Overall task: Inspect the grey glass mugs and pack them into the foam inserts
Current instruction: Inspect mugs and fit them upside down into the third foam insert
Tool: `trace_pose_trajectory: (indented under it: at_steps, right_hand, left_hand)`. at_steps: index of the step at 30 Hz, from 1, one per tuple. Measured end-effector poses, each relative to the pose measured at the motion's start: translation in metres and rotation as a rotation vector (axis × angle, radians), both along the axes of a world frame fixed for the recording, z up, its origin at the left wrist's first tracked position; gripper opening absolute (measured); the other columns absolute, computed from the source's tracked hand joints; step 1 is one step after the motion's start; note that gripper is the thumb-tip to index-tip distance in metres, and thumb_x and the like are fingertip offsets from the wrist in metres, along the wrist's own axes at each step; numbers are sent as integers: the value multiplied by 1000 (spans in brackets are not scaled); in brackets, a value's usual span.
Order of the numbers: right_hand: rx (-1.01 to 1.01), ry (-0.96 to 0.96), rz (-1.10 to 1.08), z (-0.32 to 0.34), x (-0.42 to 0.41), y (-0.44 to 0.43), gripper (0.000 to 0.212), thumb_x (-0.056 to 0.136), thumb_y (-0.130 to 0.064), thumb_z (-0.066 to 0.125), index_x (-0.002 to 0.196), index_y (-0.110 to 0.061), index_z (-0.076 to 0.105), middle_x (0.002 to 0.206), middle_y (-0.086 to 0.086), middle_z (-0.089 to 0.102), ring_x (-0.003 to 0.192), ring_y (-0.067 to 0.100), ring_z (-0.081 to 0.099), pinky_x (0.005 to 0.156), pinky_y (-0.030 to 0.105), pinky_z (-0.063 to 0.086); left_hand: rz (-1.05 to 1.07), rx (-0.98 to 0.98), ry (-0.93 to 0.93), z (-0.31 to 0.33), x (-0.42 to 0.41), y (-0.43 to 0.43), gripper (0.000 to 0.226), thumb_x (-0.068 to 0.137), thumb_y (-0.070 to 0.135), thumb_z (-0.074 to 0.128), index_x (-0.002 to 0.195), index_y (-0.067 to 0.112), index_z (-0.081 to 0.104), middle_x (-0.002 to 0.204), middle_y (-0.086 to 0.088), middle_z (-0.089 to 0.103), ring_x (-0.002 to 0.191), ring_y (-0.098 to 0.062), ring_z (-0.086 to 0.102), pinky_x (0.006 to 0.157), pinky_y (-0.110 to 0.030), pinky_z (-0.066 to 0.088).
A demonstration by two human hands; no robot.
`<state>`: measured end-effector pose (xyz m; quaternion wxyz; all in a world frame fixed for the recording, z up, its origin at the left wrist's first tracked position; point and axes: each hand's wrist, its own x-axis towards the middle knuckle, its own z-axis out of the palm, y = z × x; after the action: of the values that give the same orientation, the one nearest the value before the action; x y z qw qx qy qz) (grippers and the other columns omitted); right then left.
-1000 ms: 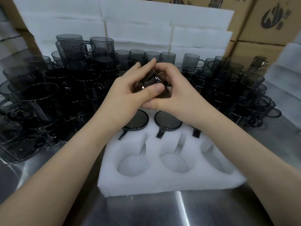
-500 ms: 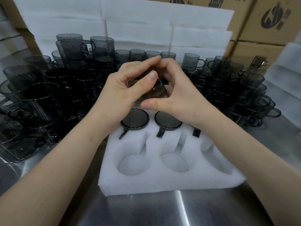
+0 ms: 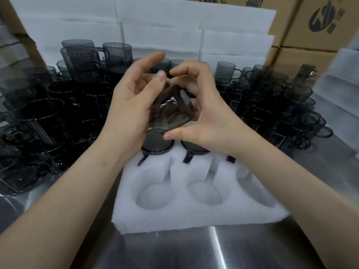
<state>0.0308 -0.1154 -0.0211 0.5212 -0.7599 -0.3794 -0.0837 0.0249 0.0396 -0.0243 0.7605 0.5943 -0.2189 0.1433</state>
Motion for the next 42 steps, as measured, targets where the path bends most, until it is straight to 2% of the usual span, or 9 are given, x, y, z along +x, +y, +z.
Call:
trace_pose_trajectory:
  at_steps: [3,6,10,14,19,28,32,37,42]
  right_hand:
    - [-27,-23,7,0,-1,0,85,63,-5,85,122,-30,29,131,-3,43,126,16,51,101,52,47]
    - [-39,-54,21,0,0,-1,89,64,-1,85,129,-20,28,133,-7,39,128,16,48,101,50,47]
    - [-48,-54,32,-1,2,-3,88,66,6,79,132,-14,26,133,-12,43,131,11,44,110,39,40]
    - [-18,-10,-20,-3,4,-4,77,69,3,74,132,-13,32,135,-3,43,133,9,40,112,31,35]
    - [44,81,-134,0,4,-2,75,64,-13,87,129,-19,50,129,7,54,116,23,57,97,47,49]
    - [324,511,122,10,2,-10,44,81,-11,67,123,-8,58,103,12,61,64,17,62,58,29,53]
    - [352,495,78,9,-1,-9,30,77,-14,72,102,-10,55,93,9,64,54,19,60,48,28,50]
    - [331,411,-39,9,-2,-6,45,66,-17,81,96,-10,48,87,2,69,54,23,63,46,29,49]
    - [353,471,-38,10,-2,-7,34,72,-24,75,86,-13,46,65,5,67,44,20,57,40,25,44]
  left_hand:
    - [36,-21,30,1,-1,-1,26,94,13,55,120,14,59,76,9,63,69,0,60,69,-17,51]
    - [45,-4,68,-1,-2,-1,30,88,27,57,112,12,65,98,-7,70,92,-19,68,86,-38,56]
    - [48,-76,158,-1,-1,-3,39,102,36,39,98,13,70,98,-12,68,95,-22,67,87,-39,56]
    - [-33,-31,134,0,-1,-2,29,94,25,54,118,11,62,107,-6,67,104,-20,65,90,-34,53]
    - [-87,98,105,-2,-3,-1,67,77,16,69,139,20,44,120,-7,66,115,-20,64,96,-36,52]
    - [-145,-43,205,-1,-2,2,66,83,26,60,145,20,39,117,-1,65,99,-16,68,80,-30,54]
    - [-107,49,188,-3,-1,-2,58,85,40,54,138,20,45,105,6,69,91,-15,69,78,-33,52]
    - [-57,203,171,-2,5,-8,65,94,61,23,106,9,60,68,-3,68,56,-21,64,53,-30,46]
    - [-40,268,103,-6,4,-8,62,96,55,29,107,4,62,73,-14,70,58,-22,66,47,-26,44]
